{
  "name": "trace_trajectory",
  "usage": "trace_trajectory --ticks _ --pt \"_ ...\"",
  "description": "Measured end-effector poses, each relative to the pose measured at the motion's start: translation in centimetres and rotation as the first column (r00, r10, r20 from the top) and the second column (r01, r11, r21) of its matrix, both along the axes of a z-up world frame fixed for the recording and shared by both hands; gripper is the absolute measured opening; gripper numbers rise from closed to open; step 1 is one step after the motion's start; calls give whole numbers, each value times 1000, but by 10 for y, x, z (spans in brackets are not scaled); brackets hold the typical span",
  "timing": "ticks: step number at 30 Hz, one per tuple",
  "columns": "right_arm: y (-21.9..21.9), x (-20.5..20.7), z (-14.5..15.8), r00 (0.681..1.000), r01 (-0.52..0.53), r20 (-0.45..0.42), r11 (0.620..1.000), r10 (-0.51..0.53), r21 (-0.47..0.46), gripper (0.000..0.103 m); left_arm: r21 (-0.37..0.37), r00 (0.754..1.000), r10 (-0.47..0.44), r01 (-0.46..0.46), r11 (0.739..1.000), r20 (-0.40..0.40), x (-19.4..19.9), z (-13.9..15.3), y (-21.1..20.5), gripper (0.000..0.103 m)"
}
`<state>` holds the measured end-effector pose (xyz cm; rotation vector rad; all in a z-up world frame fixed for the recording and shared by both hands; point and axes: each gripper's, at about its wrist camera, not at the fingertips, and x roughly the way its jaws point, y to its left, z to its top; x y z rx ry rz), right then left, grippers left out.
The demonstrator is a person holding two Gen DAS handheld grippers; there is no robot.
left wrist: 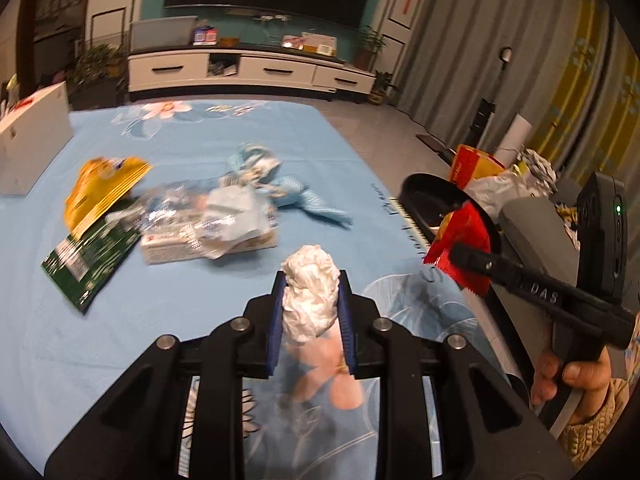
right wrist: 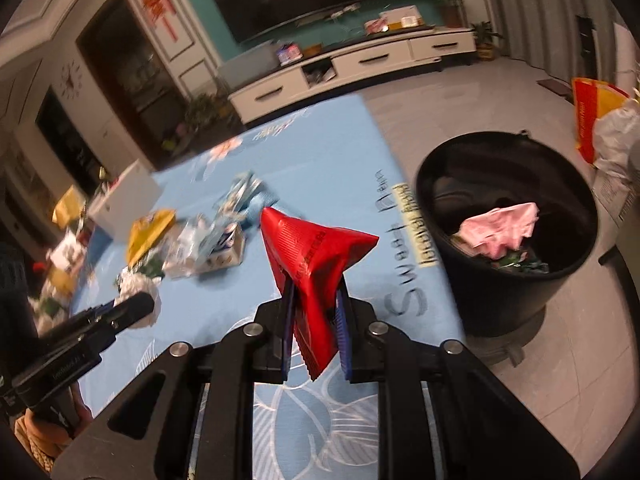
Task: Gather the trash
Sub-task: 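Carry the tissue and red bag over the black bin and open both tools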
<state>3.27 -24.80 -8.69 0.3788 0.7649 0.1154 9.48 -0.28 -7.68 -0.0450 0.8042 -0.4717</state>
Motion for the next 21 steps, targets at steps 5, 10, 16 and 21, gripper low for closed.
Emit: trace_trajectory --ticks 5,10,16,21 --pt "-29 -10 3 998 56 29 998 -57 30 19 20 998 -54 54 998 20 -2 10 -32 25" --pt "-59 -17 2 992 120 41 991 -122 56 19 43 994 -107 106 993 37 -1 16 -63 25" --pt "-97 -23 -4 976 213 37 975 -216 65 20 69 986 -164 161 985 37 6 18 -99 25" --pt "-124 -22 -13 960 275 21 958 -278 83 20 75 975 -219 216 973 32 19 18 -130 25"
